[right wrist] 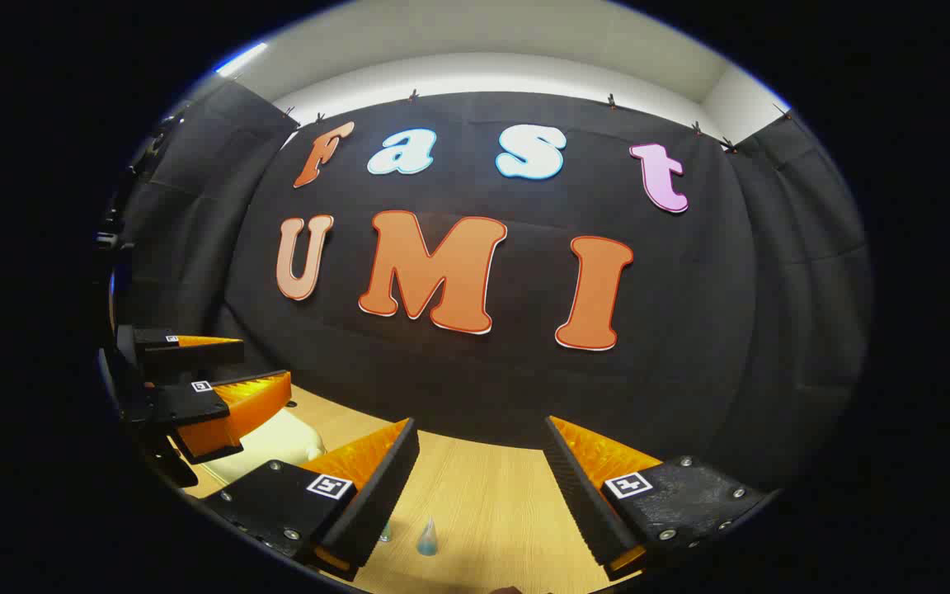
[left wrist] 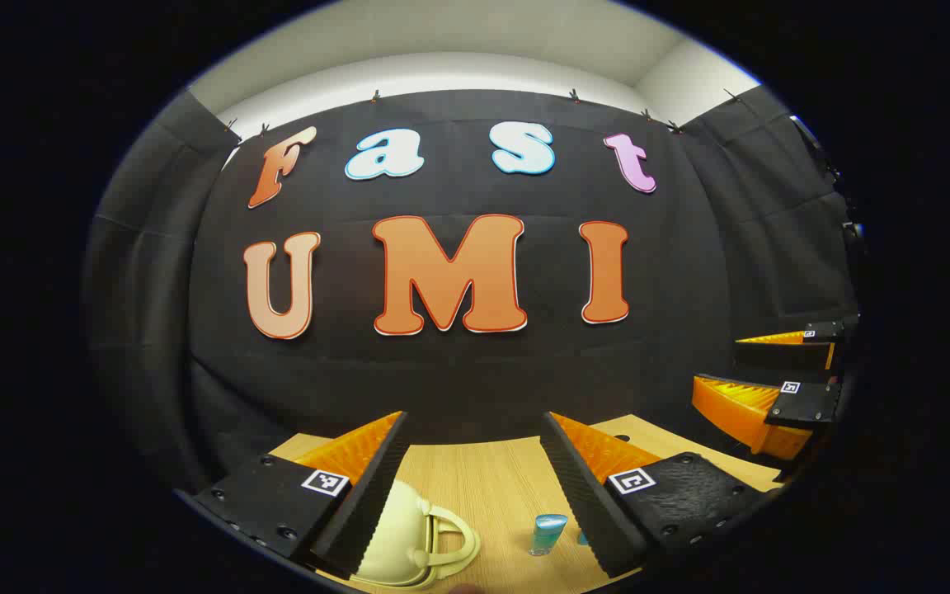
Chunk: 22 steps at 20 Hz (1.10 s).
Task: First open the suitcase, pack the skin care products into it, and then close the suitcase.
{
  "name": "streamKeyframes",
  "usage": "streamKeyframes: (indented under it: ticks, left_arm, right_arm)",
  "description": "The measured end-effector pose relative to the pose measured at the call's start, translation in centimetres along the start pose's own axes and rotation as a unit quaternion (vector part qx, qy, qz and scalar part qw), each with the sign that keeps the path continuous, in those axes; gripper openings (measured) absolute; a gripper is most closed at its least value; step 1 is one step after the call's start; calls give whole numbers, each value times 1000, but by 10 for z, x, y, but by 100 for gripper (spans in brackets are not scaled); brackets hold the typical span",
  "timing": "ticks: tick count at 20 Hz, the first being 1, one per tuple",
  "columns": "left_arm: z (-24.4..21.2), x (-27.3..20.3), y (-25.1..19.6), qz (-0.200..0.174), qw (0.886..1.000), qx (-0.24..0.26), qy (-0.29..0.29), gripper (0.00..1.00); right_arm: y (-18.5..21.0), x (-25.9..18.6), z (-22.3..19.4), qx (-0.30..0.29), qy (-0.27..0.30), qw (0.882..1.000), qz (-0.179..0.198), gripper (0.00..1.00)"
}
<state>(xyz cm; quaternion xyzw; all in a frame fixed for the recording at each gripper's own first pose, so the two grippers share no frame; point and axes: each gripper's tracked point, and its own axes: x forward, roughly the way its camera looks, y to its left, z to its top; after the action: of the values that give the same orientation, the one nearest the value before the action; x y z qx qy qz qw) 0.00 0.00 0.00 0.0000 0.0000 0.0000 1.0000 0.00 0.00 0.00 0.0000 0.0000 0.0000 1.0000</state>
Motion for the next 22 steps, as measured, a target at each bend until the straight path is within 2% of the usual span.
streamKeyframes:
  ticks: [8,16,22]
  left_arm:
    - [-4,0,14,18,1000,10,3,98]
    - [-3,2,15,14,1000,5,-1,98]
    - [0,5,9,4,1000,5,-9,98]
  right_arm:
    - [2,4,-3,11,6,1000,3,95]
    - [-3,6,-2,19,5,1000,-14,95]
    - [-8,2,9,48,-11,999,-12,96]
